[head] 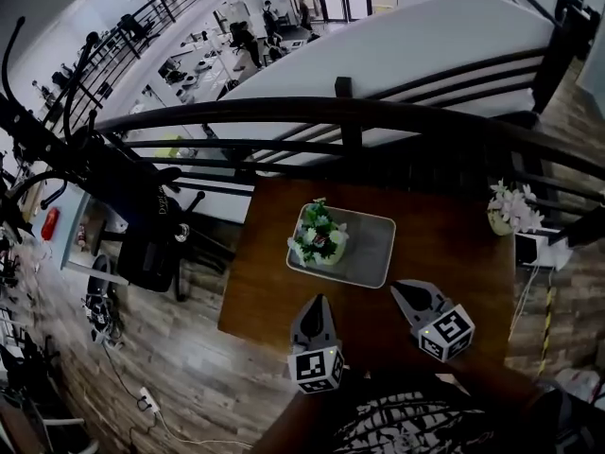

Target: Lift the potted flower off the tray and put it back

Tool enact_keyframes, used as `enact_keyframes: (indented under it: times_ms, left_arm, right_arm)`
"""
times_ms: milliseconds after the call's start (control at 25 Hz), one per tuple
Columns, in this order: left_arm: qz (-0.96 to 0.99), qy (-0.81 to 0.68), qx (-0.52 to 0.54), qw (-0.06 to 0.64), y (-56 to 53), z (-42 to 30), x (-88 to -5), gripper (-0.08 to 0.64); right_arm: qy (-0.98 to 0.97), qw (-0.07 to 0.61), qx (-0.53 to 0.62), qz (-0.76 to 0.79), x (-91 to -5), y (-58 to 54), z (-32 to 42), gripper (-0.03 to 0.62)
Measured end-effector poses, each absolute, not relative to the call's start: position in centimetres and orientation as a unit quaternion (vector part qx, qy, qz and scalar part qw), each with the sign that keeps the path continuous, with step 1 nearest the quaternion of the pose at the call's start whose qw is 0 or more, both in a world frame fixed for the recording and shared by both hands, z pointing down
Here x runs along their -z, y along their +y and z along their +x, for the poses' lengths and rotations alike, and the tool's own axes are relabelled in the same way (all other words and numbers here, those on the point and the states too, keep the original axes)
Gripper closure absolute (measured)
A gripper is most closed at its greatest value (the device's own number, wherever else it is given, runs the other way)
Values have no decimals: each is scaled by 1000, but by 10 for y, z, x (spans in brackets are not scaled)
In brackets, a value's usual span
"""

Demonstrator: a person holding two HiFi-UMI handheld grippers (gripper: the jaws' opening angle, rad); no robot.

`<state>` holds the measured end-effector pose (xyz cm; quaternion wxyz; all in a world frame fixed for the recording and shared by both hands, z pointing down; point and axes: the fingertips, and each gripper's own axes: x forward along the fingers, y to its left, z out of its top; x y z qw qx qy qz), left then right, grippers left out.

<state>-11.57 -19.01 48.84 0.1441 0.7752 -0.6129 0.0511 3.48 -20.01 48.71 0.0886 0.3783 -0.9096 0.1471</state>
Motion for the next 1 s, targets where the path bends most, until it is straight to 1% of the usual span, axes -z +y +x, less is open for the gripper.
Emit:
enact_keyframes:
  times_ms: [200, 480, 1000]
  left_arm:
    - [786, -598, -60, 144, -186, -124, -496, 552]
    - [784, -598, -43, 161, -171, -158, -488, 552]
    - [784, -599, -37, 159, -155, -178, -487, 552]
  right_arm:
    - [-901, 90, -138, 401, -487, -190, 31, 595]
    - [-895, 97, -133, 414, -477, -168, 3, 597]
    - [-897, 96, -123, 415, -468, -156, -16, 595]
